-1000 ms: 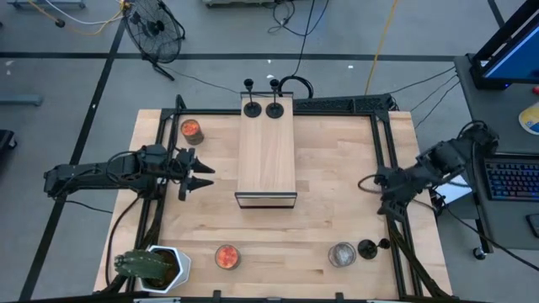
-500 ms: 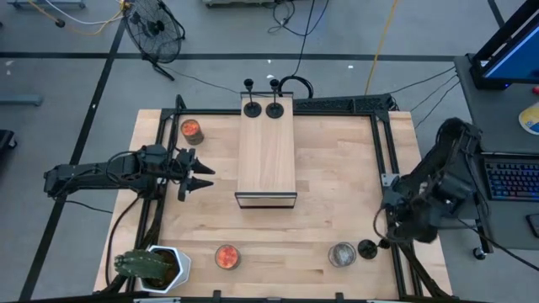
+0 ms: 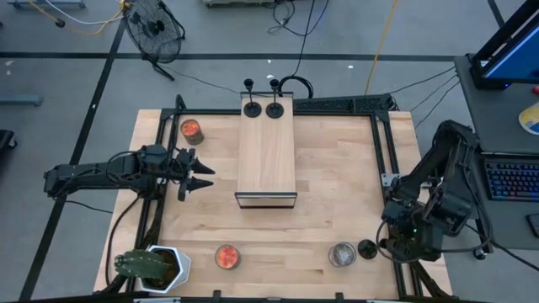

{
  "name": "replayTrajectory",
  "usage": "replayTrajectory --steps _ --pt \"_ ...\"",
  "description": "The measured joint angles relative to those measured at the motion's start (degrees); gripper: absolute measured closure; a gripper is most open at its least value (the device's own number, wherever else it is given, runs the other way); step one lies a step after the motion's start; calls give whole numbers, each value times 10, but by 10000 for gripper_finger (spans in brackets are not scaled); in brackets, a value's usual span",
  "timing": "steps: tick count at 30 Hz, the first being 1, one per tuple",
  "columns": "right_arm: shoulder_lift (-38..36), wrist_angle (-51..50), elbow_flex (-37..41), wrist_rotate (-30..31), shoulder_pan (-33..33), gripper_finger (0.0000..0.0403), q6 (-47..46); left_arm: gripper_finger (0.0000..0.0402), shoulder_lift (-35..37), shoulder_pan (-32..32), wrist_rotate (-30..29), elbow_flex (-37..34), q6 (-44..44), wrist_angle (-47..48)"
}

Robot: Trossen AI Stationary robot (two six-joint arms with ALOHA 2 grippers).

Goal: Pick & Place candle stick holders
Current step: Put the black candle holder on the shelf

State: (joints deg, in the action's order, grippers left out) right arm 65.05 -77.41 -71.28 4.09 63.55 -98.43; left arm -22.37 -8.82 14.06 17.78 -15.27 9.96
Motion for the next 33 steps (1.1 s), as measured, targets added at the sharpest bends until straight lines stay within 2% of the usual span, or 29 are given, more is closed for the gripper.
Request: replayTrajectory --steps 3,18,26,33 --pt "7 -11 0 19 0 135 2 188 0 0 0 0 0 0" --pt "13 -36 13 17 0 135 7 188 0 0 11 0 2 1" --pt "12 0 75 -13 0 135 -3 188 0 0 15 0 2 5" --pt "10 28 83 -12 -1 135 -14 188 0 0 15 0 1 5"
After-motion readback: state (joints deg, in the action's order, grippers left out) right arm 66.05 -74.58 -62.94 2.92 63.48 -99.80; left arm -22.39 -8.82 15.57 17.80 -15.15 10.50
